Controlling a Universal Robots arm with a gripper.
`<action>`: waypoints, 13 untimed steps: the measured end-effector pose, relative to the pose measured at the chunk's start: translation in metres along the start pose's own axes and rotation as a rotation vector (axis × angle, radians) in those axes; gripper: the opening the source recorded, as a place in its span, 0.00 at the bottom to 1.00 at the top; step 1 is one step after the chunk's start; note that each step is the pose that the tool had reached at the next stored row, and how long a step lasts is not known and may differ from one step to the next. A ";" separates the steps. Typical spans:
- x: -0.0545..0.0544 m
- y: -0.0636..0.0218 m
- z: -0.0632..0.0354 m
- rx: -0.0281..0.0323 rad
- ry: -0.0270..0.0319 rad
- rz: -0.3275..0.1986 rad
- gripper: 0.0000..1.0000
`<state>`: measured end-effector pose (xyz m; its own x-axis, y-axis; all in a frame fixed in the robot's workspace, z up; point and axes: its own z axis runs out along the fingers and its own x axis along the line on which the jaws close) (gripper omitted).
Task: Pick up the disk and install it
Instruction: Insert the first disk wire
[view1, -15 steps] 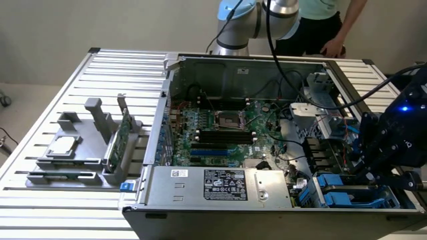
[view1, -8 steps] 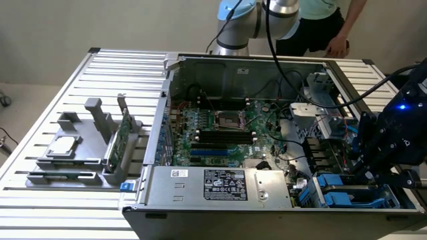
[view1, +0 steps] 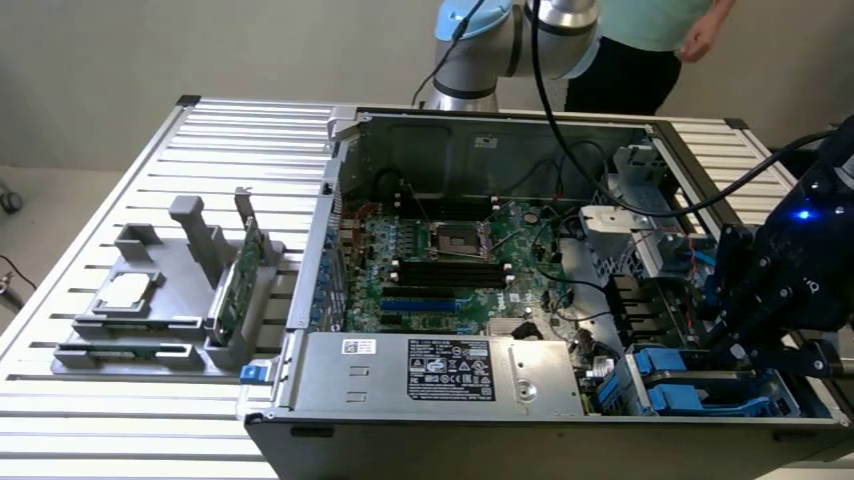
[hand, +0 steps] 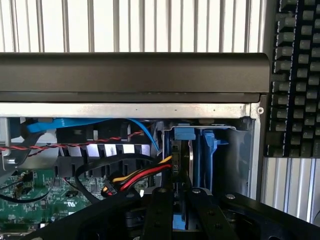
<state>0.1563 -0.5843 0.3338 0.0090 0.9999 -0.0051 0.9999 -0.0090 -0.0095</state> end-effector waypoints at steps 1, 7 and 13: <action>0.000 0.0000 0.0002 -0.0001 -0.0004 0.000 0.17; 0.000 0.0000 0.0016 -0.0006 -0.0018 0.000 0.17; 0.000 0.0000 0.0020 -0.0006 -0.0039 0.000 0.18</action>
<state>0.1563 -0.5843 0.3318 0.0090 0.9999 -0.0091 0.9999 -0.0091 -0.0089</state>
